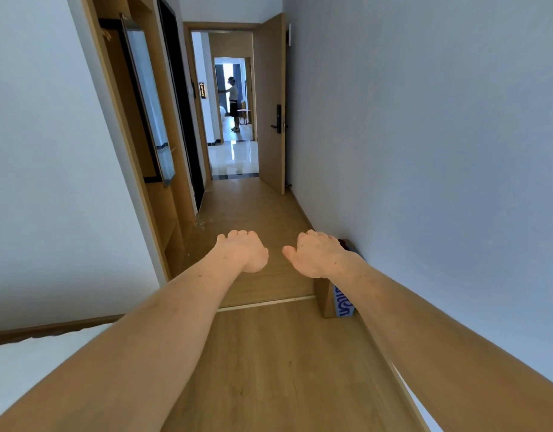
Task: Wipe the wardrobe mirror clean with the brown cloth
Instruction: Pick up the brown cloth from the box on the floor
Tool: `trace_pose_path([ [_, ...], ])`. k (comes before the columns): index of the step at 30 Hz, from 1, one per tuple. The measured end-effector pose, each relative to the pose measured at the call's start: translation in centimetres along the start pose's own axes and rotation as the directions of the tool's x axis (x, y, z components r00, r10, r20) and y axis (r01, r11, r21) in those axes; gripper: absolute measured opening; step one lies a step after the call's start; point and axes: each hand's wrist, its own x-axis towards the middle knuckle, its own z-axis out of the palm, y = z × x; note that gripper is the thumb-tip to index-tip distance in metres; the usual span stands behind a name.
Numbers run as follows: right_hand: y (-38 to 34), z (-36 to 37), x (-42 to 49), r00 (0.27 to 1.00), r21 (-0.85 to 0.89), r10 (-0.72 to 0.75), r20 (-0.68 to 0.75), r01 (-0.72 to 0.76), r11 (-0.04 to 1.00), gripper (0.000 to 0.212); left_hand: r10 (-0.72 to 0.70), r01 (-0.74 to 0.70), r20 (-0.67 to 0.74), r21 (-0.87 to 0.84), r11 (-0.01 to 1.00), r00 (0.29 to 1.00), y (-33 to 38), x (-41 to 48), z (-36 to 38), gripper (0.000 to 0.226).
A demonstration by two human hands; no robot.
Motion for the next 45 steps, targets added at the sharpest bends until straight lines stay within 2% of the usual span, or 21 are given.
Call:
trace_pose_path([
  [7, 2.9, 0.8, 8.4, 0.999, 0.015, 0.002, 0.038, -0.002, 1.0, 0.055, 0.028, -0.029, 0.037, 0.011, 1.0, 0.999, 1.6, 8.3, 0.2, 0.052],
  [12, 6.5, -0.2, 15.7, 1.0, 0.025, -0.017, 0.014, 0.017, 1.0, 0.055, 0.016, -0.017, 0.042, 0.021, 1.0, 0.999, 3.9, 15.6, -1.8, 0.053],
  [16, 10.4, -1.3, 20.9, 0.999, 0.039, -0.013, 0.051, 0.011, 0.999, 0.052, 0.008, -0.009, 0.047, 0.029, 1.0, 0.999, 6.9, 21.5, -3.3, 0.053],
  [20, 14.1, -1.8, 25.1, 0.998, 0.031, -0.008, 0.062, 0.006, 0.999, 0.038, 0.013, -0.015, 0.038, 0.044, 0.999, 0.999, 9.6, 26.7, -4.1, 0.053],
  [22, 15.7, -1.8, 26.6, 0.998, 0.038, -0.002, 0.07, -0.001, 0.999, 0.043, 0.027, -0.029, 0.04, 0.049, 0.998, 0.999, 10.9, 28.8, -4.3, 0.053],
  [28, 19.5, -1.7, 31.7, 0.997, 0.045, 0.044, 0.064, -0.047, 0.998, 0.054, 0.077, -0.08, 0.045, 0.061, 0.995, 0.996, 13.9, 34.7, -4.6, 0.052],
  [45, 25.2, -1.1, 51.4, 0.97, 0.011, 0.226, 0.089, -0.228, 0.974, 0.055, 0.265, -0.27, 0.068, 0.078, 0.96, 0.962, 16.0, 58.0, -6.1, 0.05],
])
